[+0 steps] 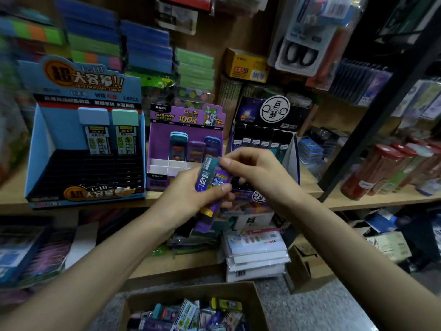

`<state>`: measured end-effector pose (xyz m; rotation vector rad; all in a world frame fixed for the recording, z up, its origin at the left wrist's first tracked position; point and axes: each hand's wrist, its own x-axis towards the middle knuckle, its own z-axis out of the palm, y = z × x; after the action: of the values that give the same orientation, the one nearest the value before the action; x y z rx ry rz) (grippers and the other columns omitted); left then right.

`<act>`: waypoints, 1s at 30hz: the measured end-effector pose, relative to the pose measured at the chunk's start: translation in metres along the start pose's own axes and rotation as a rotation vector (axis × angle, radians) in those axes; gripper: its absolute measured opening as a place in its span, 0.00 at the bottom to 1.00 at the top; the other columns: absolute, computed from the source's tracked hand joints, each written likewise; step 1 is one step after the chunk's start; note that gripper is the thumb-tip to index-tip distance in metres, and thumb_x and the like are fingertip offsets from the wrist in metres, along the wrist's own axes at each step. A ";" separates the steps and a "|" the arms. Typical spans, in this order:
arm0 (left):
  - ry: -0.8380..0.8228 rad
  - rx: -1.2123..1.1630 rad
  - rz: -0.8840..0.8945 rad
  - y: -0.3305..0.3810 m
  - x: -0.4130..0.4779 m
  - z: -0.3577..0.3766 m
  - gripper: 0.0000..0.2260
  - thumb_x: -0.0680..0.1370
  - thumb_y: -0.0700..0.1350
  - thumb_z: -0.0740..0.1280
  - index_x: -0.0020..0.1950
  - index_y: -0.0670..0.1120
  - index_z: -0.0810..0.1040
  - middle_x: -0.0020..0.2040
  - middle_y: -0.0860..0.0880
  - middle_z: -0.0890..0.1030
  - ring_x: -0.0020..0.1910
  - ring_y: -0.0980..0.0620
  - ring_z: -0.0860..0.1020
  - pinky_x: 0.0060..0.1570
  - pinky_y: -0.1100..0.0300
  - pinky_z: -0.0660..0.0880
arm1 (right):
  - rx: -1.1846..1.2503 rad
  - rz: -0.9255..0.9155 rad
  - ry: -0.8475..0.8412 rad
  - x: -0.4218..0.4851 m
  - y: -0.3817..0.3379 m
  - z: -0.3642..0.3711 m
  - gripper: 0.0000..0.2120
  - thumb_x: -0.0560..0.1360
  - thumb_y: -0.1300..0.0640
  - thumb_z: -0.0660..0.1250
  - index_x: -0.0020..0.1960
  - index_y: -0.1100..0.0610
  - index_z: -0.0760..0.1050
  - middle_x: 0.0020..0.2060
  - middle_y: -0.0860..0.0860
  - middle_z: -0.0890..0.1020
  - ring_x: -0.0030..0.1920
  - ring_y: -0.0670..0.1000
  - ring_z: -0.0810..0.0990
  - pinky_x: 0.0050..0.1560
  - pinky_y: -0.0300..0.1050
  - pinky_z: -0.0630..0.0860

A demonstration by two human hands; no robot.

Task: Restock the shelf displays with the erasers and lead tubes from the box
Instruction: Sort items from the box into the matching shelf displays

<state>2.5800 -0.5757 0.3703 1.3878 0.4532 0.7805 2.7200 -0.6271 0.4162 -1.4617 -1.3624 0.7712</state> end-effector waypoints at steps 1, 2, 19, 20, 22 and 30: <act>0.014 0.052 0.012 0.000 0.000 -0.002 0.07 0.73 0.36 0.68 0.50 0.44 0.76 0.36 0.50 0.84 0.34 0.57 0.82 0.33 0.68 0.76 | 0.034 0.011 0.029 -0.002 0.000 -0.003 0.05 0.76 0.61 0.66 0.42 0.59 0.78 0.35 0.54 0.79 0.33 0.42 0.75 0.33 0.31 0.70; 0.035 0.107 0.018 0.000 -0.001 -0.005 0.07 0.73 0.38 0.69 0.49 0.45 0.76 0.36 0.52 0.84 0.33 0.58 0.81 0.32 0.68 0.75 | 0.079 0.022 0.073 -0.003 0.001 -0.007 0.05 0.76 0.61 0.66 0.42 0.59 0.78 0.35 0.54 0.79 0.33 0.43 0.75 0.34 0.32 0.71; 0.452 0.087 0.104 0.019 -0.008 -0.039 0.02 0.74 0.46 0.70 0.46 0.50 0.80 0.40 0.52 0.85 0.42 0.53 0.82 0.49 0.47 0.76 | -0.070 0.118 -0.176 -0.020 0.001 0.007 0.07 0.74 0.63 0.67 0.51 0.56 0.80 0.45 0.56 0.83 0.43 0.50 0.78 0.45 0.40 0.75; 0.438 0.122 0.099 0.019 -0.009 -0.039 0.03 0.74 0.46 0.70 0.46 0.50 0.80 0.40 0.51 0.85 0.42 0.52 0.82 0.48 0.45 0.76 | -0.094 0.065 -0.109 -0.012 -0.005 0.005 0.06 0.75 0.60 0.67 0.50 0.54 0.80 0.46 0.56 0.84 0.44 0.49 0.80 0.46 0.39 0.76; 0.386 0.155 0.105 0.021 -0.010 -0.037 0.04 0.73 0.45 0.71 0.47 0.49 0.80 0.41 0.49 0.85 0.41 0.50 0.82 0.48 0.45 0.77 | -0.091 -0.008 -0.035 0.003 -0.017 0.003 0.05 0.76 0.58 0.66 0.49 0.52 0.80 0.47 0.54 0.84 0.44 0.46 0.80 0.45 0.39 0.75; 0.426 0.209 0.192 0.023 -0.009 -0.039 0.03 0.73 0.41 0.70 0.42 0.43 0.78 0.35 0.49 0.83 0.34 0.56 0.82 0.34 0.65 0.78 | -0.176 -0.195 -0.062 0.029 -0.027 0.015 0.07 0.74 0.63 0.68 0.44 0.52 0.81 0.33 0.46 0.82 0.33 0.39 0.77 0.32 0.32 0.72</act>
<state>2.5414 -0.5547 0.3853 1.4732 0.7565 1.2237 2.7015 -0.5979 0.4401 -1.4220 -1.6274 0.5876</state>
